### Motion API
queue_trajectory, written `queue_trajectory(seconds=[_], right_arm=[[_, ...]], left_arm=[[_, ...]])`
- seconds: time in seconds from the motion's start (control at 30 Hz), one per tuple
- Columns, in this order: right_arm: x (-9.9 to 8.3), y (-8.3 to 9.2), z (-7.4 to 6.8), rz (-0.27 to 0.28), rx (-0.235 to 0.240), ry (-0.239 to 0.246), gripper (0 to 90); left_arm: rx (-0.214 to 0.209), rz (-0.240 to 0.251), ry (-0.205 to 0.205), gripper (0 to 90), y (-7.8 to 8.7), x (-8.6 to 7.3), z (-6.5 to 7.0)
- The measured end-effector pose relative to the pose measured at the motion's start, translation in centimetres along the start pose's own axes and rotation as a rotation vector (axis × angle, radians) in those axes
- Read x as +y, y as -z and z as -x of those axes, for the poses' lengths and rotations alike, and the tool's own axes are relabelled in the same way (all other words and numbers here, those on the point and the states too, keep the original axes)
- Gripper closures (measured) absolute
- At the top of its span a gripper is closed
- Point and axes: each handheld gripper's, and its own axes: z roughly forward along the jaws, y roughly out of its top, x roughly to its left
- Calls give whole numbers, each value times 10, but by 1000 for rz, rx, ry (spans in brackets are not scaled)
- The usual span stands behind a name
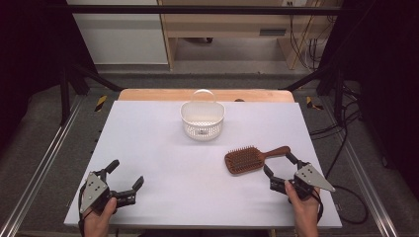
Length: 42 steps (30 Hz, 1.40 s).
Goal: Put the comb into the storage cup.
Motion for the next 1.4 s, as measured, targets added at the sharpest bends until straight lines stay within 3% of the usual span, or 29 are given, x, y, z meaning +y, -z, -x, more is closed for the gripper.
queue_trajectory(seconds=[0.2, 0.43, 0.53, 0.6, 0.9, 0.93, 0.97, 1.07, 1.23, 1.33, 1.4], right_arm=[[0, 0, 0, -44, -9, -37, 64], [3, -4, -5, -89, -71, -11, 63], [4, -10, -5, -98, -58, -32, 64], [9, -14, -6, -133, -73, 7, 79], [44, -34, 5, -253, -95, 35, 186], [54, -42, 11, -297, -96, 49, 208], [54, -42, 11, -297, -96, 49, 208], [67, -57, 19, -377, -91, 68, 259], [72, -74, 25, -443, -83, 96, 310], [69, -86, 28, -517, -68, 103, 410], [69, -87, 28, -532, -65, 109, 443]], left_arm=[[22, -5, 21, 10, 1, -2, -3], [32, -14, 41, 10, 0, -5, -5], [37, -20, 54, 13, 0, -5, -6], [36, -19, 54, 12, 0, -5, -6], [34, -14, 43, 12, 1, -4, -6], [35, -14, 45, 12, 1, -4, -7], [36, -12, 47, 12, 1, -4, -7], [33, -15, 53, 12, 0, -5, -8], [31, -19, 47, 12, 0, -5, -8], [36, -17, 39, 12, 2, -4, -7], [39, -16, 40, 12, 2, -4, -8]])
